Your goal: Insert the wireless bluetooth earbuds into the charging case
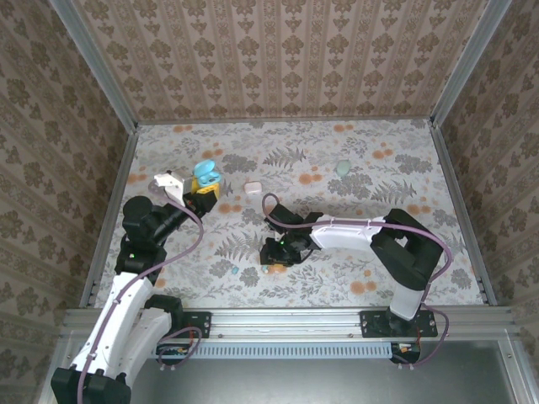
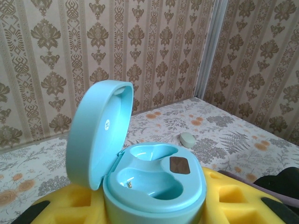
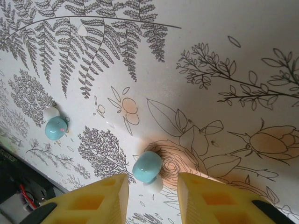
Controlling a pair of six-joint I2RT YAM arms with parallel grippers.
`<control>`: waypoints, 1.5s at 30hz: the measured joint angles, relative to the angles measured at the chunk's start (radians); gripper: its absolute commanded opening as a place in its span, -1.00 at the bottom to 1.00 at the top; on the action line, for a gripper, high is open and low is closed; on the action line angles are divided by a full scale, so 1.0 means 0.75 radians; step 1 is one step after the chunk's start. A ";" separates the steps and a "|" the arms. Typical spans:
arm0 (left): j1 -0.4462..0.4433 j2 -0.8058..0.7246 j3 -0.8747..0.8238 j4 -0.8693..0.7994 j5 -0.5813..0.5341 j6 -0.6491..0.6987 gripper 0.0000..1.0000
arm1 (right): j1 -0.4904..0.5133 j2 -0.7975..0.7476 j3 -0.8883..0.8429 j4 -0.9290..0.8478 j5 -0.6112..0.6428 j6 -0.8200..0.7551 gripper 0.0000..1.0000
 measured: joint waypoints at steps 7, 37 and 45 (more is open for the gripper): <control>0.001 0.002 0.000 -0.001 -0.013 0.000 -0.28 | 0.000 0.014 0.036 -0.010 -0.001 -0.010 -0.31; 0.056 -0.047 0.000 -0.052 -0.042 0.006 -0.29 | 0.022 0.042 0.185 -0.150 0.028 -0.071 -0.29; 0.108 -0.095 0.000 -0.070 -0.049 0.005 -0.29 | 0.033 0.063 0.217 -0.229 0.081 -0.081 -0.25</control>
